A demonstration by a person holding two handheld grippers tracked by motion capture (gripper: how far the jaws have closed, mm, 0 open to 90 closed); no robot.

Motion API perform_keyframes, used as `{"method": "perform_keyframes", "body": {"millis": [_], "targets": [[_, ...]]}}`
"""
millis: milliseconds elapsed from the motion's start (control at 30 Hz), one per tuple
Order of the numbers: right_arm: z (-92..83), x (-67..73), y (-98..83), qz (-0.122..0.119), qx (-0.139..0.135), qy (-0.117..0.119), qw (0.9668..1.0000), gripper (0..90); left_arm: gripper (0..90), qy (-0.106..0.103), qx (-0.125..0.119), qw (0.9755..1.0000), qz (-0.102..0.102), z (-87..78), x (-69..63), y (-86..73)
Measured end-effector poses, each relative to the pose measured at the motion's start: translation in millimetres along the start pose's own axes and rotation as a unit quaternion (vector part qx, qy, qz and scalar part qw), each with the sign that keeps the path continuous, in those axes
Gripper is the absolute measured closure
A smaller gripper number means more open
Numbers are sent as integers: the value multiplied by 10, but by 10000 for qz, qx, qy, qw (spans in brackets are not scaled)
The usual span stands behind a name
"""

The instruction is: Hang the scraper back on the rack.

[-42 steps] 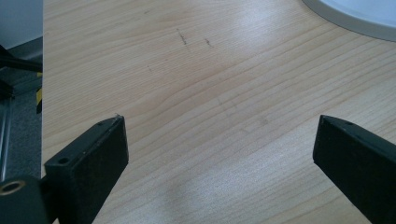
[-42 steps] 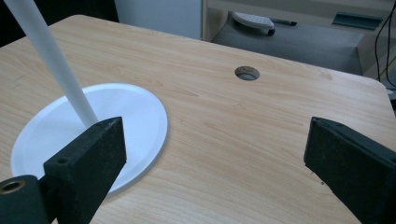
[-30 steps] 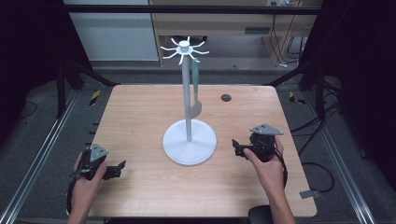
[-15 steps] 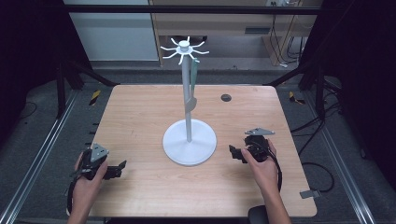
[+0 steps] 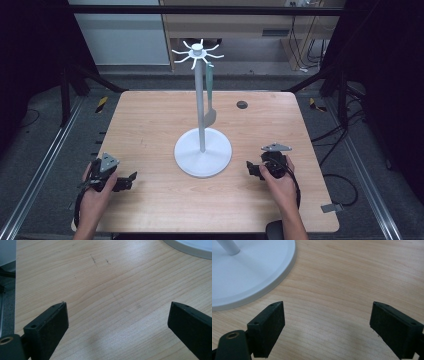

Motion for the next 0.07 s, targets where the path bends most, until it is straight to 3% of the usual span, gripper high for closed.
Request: {"method": "perform_keyframes", "body": {"millis": [67], "targets": [[4, 15, 4, -37, 4, -4, 10000, 132, 29, -17, 29, 10000, 14, 3, -5, -7]]}}
Point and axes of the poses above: each handheld gripper's, and its own axes: z roughly forward along the jaws, y roughly out of its top, x roughly to its left, the point moved 9 cm from there along z, roughly forward along the jaws, and after that the axes turned 7 degrees about -z, right-handed, at the moved point
